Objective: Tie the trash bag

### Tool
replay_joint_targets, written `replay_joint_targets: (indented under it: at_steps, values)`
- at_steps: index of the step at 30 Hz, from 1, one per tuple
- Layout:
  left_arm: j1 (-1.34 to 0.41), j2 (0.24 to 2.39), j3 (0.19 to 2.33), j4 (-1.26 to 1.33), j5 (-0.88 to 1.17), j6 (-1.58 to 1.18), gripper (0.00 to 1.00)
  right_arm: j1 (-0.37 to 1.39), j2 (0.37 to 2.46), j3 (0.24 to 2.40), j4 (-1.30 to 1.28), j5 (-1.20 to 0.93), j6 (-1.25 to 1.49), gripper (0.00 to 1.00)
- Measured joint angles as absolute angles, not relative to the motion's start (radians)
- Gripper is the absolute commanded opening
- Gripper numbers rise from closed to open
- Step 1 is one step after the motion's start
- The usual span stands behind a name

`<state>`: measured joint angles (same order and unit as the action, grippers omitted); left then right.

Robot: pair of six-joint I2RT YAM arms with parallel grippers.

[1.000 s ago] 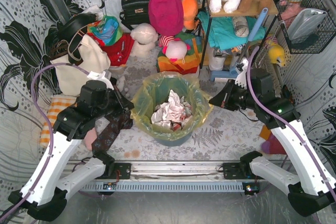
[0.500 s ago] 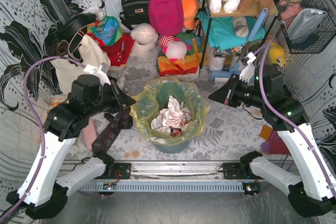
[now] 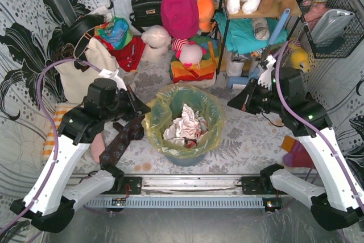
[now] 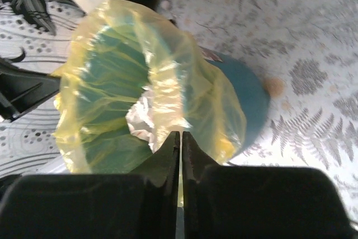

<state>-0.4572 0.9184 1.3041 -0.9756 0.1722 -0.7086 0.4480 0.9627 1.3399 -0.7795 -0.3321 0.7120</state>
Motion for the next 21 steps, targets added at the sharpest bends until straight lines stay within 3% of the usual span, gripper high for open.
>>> replay_joint_targets:
  at_steps: [4, 11, 21]
  values:
    - [-0.457, 0.916, 1.252, -0.974, 0.173, -0.703, 0.05, 0.448, 0.936, 1.287, -0.854, -0.283, 0.705, 0.28]
    - [-0.457, 0.902, 1.232, -0.947, 0.177, -0.697, 0.05, 0.449, 0.871, 1.135, -0.876, -0.326, 0.715, 0.47]
    - [-0.457, 0.902, 1.232, -0.947, 0.177, -0.698, 0.05, 0.517, 0.856, 0.990, -0.794, -0.385, 0.764, 0.51]
